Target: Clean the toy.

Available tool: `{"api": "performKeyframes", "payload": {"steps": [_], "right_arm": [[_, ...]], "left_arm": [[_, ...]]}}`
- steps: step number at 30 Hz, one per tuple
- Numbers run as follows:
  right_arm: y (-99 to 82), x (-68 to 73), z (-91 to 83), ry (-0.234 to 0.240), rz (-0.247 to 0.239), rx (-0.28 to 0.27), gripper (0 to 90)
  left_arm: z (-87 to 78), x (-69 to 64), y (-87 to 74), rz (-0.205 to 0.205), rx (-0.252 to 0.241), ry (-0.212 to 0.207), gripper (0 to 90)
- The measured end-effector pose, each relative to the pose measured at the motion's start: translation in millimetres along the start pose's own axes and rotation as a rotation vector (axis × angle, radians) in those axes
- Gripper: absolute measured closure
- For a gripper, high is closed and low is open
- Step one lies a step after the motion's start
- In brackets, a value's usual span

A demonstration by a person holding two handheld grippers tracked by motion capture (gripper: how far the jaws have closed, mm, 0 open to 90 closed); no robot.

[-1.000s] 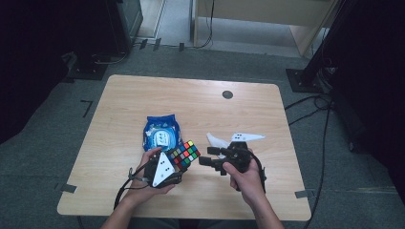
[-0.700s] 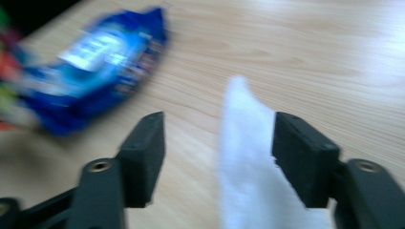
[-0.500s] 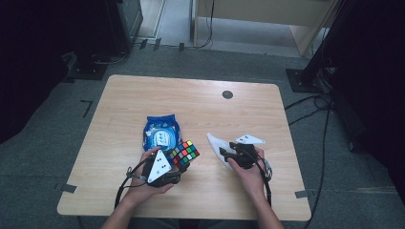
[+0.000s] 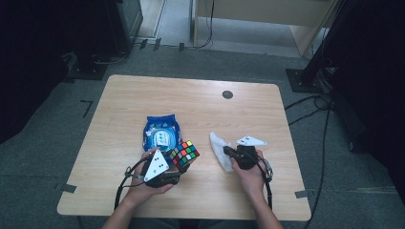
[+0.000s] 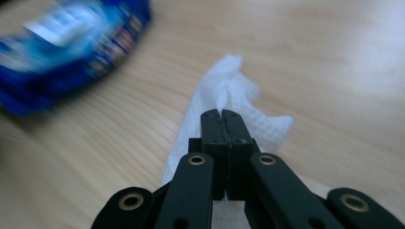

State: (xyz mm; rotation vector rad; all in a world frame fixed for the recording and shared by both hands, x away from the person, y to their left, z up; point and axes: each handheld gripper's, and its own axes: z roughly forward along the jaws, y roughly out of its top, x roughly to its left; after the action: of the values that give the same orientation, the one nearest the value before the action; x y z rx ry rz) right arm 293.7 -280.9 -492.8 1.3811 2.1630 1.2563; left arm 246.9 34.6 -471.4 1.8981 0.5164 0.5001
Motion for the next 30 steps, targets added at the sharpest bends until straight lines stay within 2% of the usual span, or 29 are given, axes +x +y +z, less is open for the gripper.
{"api": "performKeyframes", "payload": {"steps": [4,10,12,15,18,20,22,24,27,28,30], "right_arm": [[18.2,19.4,-25.6,0.096,-0.035,-0.123,90.0],[46.4,66.4,-66.7,0.262,-0.106,-0.291,90.0],[50.0,81.9,-71.9,0.324,-0.125,-0.316,90.0],[48.9,101.6,-67.6,0.362,-0.161,-0.314,90.0],[43.4,109.2,-56.9,0.333,-0.188,-0.291,90.0],[38.7,109.2,-50.0,0.325,-0.177,-0.275,90.0],[35.3,106.9,-47.0,0.299,-0.179,-0.289,90.0],[34.2,102.7,-45.6,0.248,-0.187,-0.291,90.0],[31.5,90.6,-41.3,0.204,-0.153,-0.285,90.0],[29.4,84.9,-38.6,0.156,-0.159,-0.269,90.0],[24.7,75.1,-31.8,0.095,-0.167,-0.222,90.0]], "left_arm": [[1.1,0.2,-0.1,-0.002,0.010,0.001,33.9],[6.7,-5.7,0.0,0.010,0.031,0.006,33.9],[8.0,-9.2,1.1,0.012,0.028,0.000,34.0],[8.9,-15.6,3.7,0.032,0.025,-0.011,34.0],[8.6,-19.9,6.7,0.035,0.013,-0.028,34.0],[7.6,-21.3,8.5,0.040,0.007,-0.033,34.0],[7.2,-22.1,8.5,0.045,0.003,-0.031,34.1],[6.0,-21.1,8.7,0.034,-0.004,-0.044,34.1],[5.8,-20.9,9.0,0.034,-0.005,-0.039,34.2],[4.9,-20.2,9.1,0.032,-0.011,-0.044,34.3],[3.7,-18.8,10.5,0.025,-0.018,-0.040,34.3]]}}
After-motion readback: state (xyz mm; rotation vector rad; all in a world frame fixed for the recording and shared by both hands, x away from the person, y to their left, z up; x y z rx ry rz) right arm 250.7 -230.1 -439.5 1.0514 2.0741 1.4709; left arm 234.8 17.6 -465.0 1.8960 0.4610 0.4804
